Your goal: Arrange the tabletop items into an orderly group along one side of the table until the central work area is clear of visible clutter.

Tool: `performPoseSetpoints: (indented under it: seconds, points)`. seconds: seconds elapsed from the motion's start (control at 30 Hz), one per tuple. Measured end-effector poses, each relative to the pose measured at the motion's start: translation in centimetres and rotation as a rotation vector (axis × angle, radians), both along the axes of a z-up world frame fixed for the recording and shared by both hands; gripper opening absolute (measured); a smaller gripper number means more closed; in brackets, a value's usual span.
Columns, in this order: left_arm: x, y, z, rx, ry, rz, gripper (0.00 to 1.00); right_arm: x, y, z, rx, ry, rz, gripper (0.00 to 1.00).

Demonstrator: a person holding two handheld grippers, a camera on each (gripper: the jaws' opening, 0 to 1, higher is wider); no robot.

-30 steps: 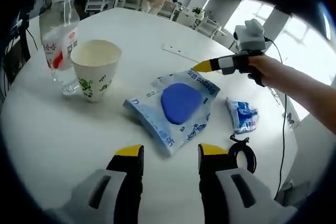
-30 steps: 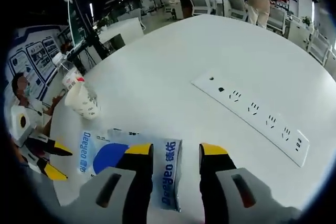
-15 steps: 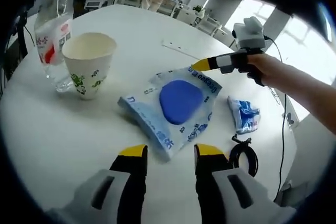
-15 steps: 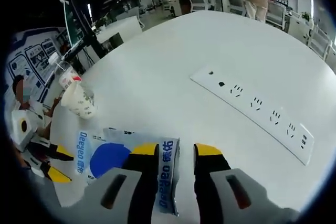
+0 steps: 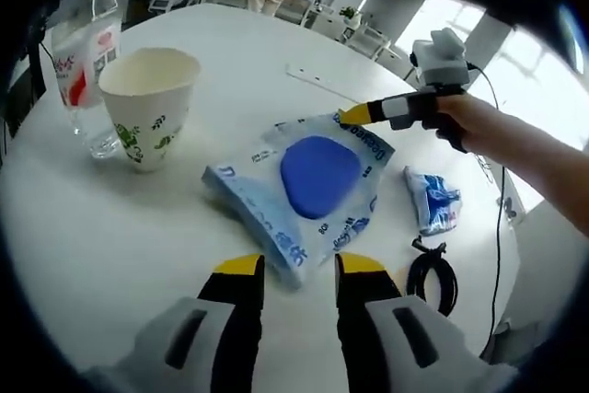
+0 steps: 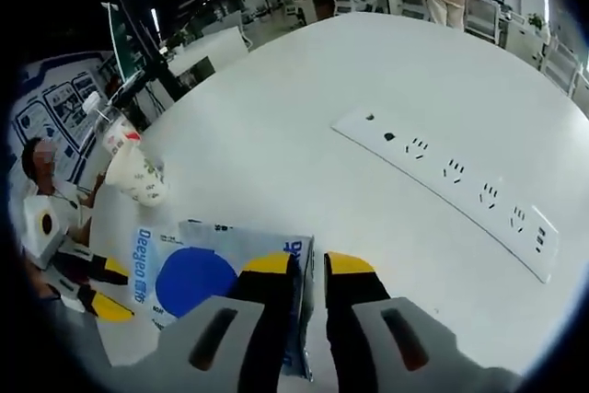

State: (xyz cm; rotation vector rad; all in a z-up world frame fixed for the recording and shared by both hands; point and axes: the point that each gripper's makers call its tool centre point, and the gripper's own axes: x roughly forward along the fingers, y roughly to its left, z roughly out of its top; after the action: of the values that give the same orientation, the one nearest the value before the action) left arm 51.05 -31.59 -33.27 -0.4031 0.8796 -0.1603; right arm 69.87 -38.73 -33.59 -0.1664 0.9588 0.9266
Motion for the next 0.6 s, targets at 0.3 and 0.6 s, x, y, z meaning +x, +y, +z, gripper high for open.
performPoseSetpoints:
  seconds: [0.3,0.6]
  points:
    - [0.11,-0.01,-0.55,0.001,0.010,0.004,0.22,0.00,0.17,-0.32,0.002,0.001,0.000,0.04]
    - [-0.05,0.14,-0.85,0.019,0.020,0.000,0.09,-0.26,0.01,0.03,-0.005,-0.007,-0.006,0.01]
